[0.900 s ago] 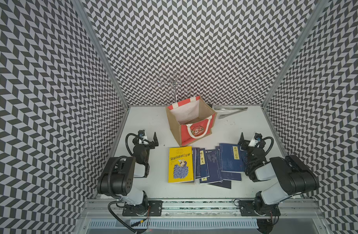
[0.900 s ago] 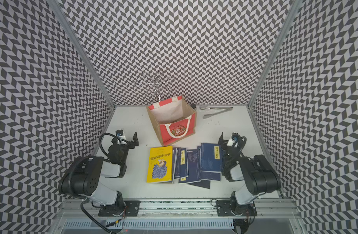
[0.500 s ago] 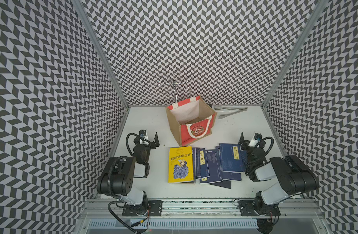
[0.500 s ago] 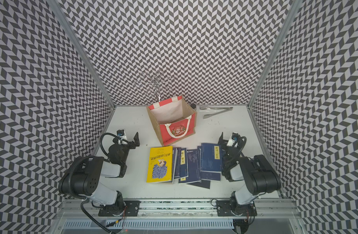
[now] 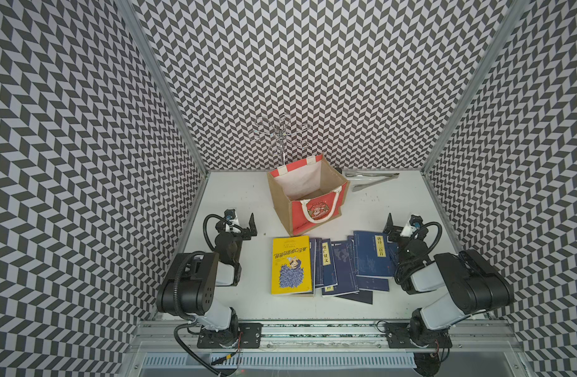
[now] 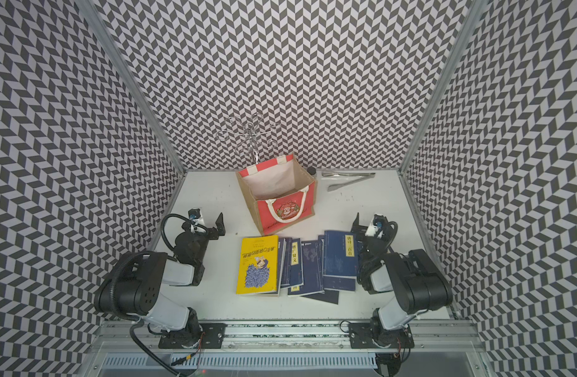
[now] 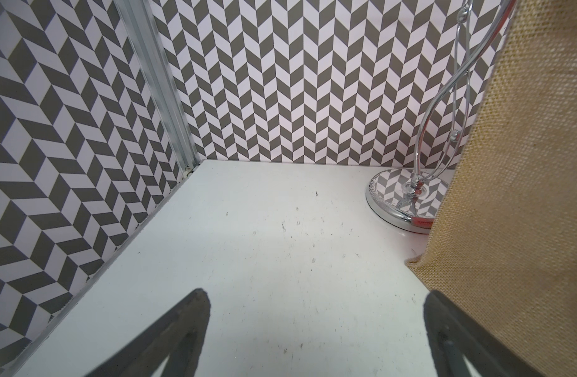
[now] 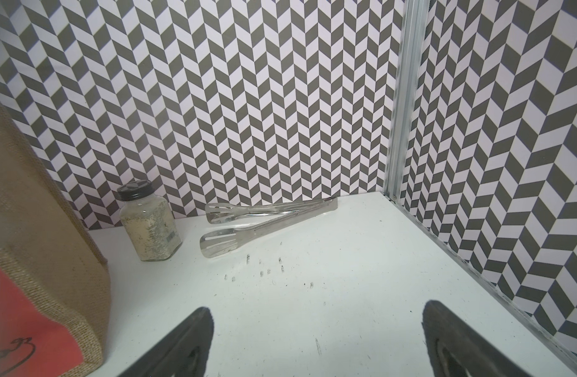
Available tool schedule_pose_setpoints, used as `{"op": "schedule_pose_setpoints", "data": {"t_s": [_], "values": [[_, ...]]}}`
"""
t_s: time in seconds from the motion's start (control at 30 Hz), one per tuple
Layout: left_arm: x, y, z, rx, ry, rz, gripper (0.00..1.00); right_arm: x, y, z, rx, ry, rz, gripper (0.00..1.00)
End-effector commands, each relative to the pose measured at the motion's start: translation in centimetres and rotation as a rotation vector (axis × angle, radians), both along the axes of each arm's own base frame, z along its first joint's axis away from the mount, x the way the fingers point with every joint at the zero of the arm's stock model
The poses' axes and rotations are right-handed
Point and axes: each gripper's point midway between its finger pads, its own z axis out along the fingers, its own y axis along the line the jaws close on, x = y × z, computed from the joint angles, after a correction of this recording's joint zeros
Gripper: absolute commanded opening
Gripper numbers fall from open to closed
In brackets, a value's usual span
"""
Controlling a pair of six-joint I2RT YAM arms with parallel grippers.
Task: Put the books into the canvas bag
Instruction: Pick up the book from the book.
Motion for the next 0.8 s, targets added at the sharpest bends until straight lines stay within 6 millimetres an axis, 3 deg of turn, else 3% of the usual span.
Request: {"op": "schedule_pose_setpoints", "data": {"t_s": [0.0,0.47,0.63,0.77], "values": [[0.3,0.0,0.3,0.015,-0.006,-0.006,1.00,-0.2,0.0,0.8,-0.011,-0.038,-0.004,0.99],[0.3,0.1,0.4,0.016,-0.006,0.002,0.99,-0.2,0.0,0.8,-0.012,-0.035,-0.006,0.99],[0.4,-0.8,0.6,0.038,-0.003,-0.034,1.00,-0.2,0.0,0.7,-0.012,-0.035,-0.005,0.99],[1.5,-0.6,1.2,0.052,0.036,0.016,0.99,-0.2,0.0,0.8,-0.011,-0.035,-0.004,0.99]]}}
